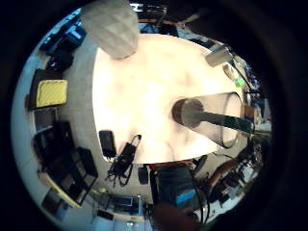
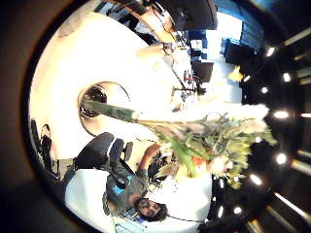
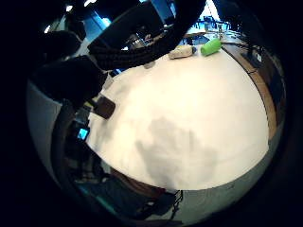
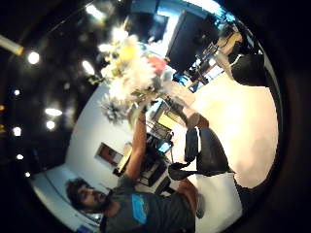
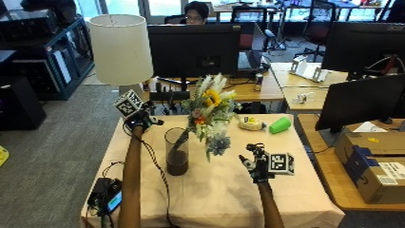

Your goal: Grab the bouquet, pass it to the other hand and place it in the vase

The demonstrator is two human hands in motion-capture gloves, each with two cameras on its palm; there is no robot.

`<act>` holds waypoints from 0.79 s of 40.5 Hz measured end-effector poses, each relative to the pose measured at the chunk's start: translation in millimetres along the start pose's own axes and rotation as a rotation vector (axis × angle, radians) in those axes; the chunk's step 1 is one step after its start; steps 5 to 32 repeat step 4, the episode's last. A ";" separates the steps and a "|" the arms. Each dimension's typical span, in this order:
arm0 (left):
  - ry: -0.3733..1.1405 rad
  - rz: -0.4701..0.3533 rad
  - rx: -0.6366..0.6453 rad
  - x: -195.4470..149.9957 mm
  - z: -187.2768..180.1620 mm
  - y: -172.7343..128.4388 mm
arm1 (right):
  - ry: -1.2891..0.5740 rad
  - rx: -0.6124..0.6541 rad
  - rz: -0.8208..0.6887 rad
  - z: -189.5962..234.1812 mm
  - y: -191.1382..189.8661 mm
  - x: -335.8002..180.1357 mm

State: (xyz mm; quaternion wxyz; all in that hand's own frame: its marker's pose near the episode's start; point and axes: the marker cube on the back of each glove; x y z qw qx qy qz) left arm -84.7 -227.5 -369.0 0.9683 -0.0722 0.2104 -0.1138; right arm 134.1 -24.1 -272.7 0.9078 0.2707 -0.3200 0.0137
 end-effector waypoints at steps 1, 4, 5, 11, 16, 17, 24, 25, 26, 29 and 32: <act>0.005 -0.007 0.022 -7.0 -1.8 -1.5 | 0.007 0.000 -0.007 0.5 -1.2 1.5; 0.047 -0.008 0.077 -22.3 -6.1 -5.8 | 0.005 -0.006 -0.020 3.1 -3.3 4.0; 0.047 -0.008 0.077 -22.3 -6.1 -5.8 | 0.005 -0.006 -0.020 3.1 -3.3 4.0; 0.047 -0.008 0.077 -22.3 -6.1 -5.8 | 0.005 -0.006 -0.020 3.1 -3.3 4.0; 0.047 -0.008 0.077 -22.3 -6.1 -5.8 | 0.005 -0.006 -0.020 3.1 -3.3 4.0; 0.047 -0.008 0.077 -22.3 -6.1 -5.8 | 0.005 -0.006 -0.020 3.1 -3.3 4.0; 0.047 -0.008 0.077 -22.3 -6.1 -5.8 | 0.005 -0.006 -0.020 3.1 -3.3 4.0; 0.047 -0.008 0.077 -22.3 -6.1 -5.8 | 0.005 -0.006 -0.020 3.1 -3.3 4.0; 0.047 -0.008 0.077 -22.3 -6.1 -5.8 | 0.005 -0.006 -0.020 3.1 -3.3 4.0; 0.047 -0.008 0.077 -22.3 -6.1 -5.8 | 0.005 -0.006 -0.020 3.1 -3.3 4.0; 0.047 -0.008 0.077 -22.3 -6.1 -5.8 | 0.005 -0.006 -0.020 3.1 -3.3 4.0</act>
